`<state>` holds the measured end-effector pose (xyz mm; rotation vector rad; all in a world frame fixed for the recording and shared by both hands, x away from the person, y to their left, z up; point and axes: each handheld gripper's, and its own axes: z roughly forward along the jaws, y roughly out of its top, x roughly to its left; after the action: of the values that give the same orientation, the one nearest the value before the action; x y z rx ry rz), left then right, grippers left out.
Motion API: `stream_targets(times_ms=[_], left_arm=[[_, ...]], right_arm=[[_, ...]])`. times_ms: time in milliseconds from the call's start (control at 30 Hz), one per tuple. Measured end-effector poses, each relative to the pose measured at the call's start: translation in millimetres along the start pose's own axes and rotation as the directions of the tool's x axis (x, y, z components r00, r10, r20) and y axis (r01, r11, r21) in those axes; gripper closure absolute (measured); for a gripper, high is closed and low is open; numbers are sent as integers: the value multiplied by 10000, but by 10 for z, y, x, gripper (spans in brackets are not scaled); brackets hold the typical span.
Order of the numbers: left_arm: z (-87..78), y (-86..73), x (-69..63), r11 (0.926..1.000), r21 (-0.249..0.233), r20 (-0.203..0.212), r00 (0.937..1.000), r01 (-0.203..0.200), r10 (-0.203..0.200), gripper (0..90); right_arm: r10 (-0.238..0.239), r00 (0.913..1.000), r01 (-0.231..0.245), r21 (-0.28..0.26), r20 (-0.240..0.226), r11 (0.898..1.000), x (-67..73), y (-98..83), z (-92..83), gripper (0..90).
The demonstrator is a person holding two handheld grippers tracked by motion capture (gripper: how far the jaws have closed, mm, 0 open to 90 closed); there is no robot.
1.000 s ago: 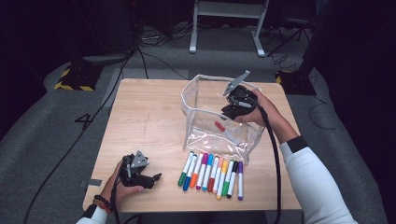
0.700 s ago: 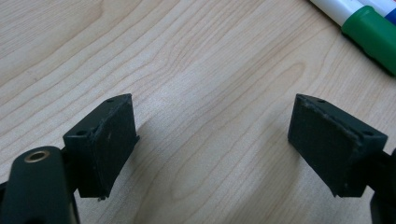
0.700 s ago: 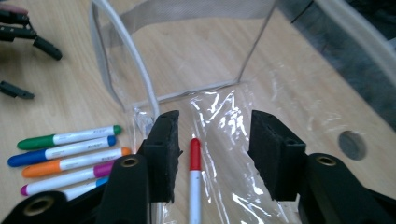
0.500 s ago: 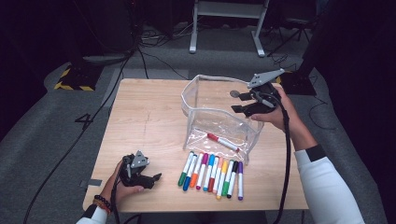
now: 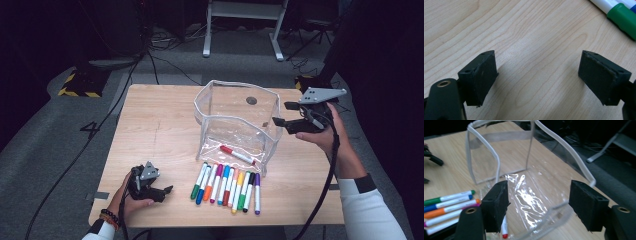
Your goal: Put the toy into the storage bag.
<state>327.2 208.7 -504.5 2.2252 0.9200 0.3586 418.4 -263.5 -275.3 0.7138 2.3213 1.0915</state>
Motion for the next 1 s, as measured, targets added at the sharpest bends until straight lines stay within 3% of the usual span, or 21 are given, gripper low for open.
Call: stream_targets(times_ms=[133, 233, 267, 300, 533, 700, 867, 1000], left_arm=[[0, 0, 0, 10000, 0, -1, 10000, -1, 1, 156], [0, 0, 0, 10000, 1, -1, 10000, -1, 1, 156], [0, 0, 0, 10000, 1, -1, 10000, -1, 1, 156], [0, 0, 0, 10000, 0, -7, 10000, -3, 3, 156], [0, 1, 3, 10000, -5, -7, 10000, -27, 27, 156], [0, 0, 1, 10000, -9, -6, 10000, 1, -1, 156], [0, 0, 0, 10000, 3, 5, 10000, 4, -4, 156], [0, 0, 0, 10000, 0, -6, 10000, -1, 1, 156]], right_arm=[[134, 9998, -131, -256, 111, 9996, 10, -120, -127, 295], [192, 9984, -172, -382, 536, 9991, 54, -322, -254, 284], [192, 9984, -172, -382, 536, 9991, 54, -322, -254, 284], [356, 9980, -330, -495, 524, 9982, 75, -439, -306, 283], [554, 9952, -514, -513, 802, 9974, 180, -794, -377, 282], [786, 9949, -767, -310, 629, 9966, 341, -1118, -282, 281], [966, 9944, -963, -94, 424, 9953, 475, -1322, -149, 286], [1037, 9945, -1032, 367, -111, 9940, 695, -1517, 90, 304]])
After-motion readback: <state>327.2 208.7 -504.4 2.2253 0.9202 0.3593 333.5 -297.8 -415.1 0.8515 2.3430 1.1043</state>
